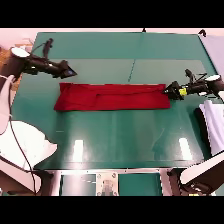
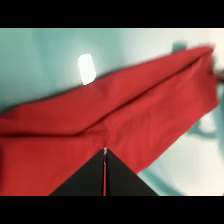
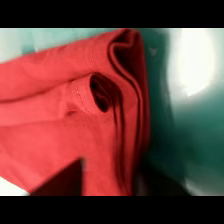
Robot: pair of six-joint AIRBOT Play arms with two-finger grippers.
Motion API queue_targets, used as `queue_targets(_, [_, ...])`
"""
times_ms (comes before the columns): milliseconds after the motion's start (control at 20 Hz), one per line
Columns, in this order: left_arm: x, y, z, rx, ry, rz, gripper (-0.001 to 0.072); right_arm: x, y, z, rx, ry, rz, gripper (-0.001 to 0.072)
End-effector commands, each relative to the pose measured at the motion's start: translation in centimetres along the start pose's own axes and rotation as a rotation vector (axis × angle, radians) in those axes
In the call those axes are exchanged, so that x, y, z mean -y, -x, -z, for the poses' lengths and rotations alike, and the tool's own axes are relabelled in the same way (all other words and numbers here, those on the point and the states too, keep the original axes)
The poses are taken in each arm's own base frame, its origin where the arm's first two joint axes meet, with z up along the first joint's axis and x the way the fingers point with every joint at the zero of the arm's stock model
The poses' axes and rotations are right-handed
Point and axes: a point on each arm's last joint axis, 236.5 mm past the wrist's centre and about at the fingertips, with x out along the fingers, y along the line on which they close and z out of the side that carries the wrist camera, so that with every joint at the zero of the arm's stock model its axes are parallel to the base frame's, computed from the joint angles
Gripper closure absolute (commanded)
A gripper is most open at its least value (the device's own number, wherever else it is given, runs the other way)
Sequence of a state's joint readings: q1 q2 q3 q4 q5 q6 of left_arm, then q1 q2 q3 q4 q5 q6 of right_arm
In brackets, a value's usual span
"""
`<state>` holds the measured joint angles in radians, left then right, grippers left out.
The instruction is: Fold the shirts.
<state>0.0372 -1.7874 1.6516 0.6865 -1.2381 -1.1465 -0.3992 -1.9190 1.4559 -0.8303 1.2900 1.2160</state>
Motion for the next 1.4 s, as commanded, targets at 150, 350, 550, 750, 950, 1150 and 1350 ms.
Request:
queue_targets(150, [4.8,-8.8,2.1,-0.055,-0.128,-0.032,0.0679,-2.7,0.3,0.6,-0.069,0.095,-0.019,0.0698])
queue_targets(350, [7.9,-16.2,5.4,-0.098,-0.17,-0.02,0.0679,-8.8,7.0,-0.3,-0.005,0.224,-0.025,0.0698])
queue_targets(550, [11.3,-21.9,7.1,-0.053,-0.138,0.022,0.0679,-16.9,12.8,1.6,0.055,0.374,-0.097,0.0697])
queue_targets(750, [13.8,-24.9,7.6,0.008,-0.072,0.073,0.0679,-22.1,15.0,4.5,0.066,0.471,-0.161,0.0697])
queue_targets(950, [15.2,-26.8,8.4,-0.01,-0.058,0.113,0.0679,-25.0,16.0,6.5,0.08,0.543,-0.174,0.0697])
queue_targets(1150, [16.3,-26.9,9.5,-0.073,-0.046,0.164,0.0679,-25.7,16.5,6.9,0.088,0.537,-0.18,0.0697])
queue_targets(1350, [17.5,-22.2,8.1,-0.183,-0.098,0.26,0.068,-26.0,16.2,7.2,0.077,0.525,-0.183,0.0697])
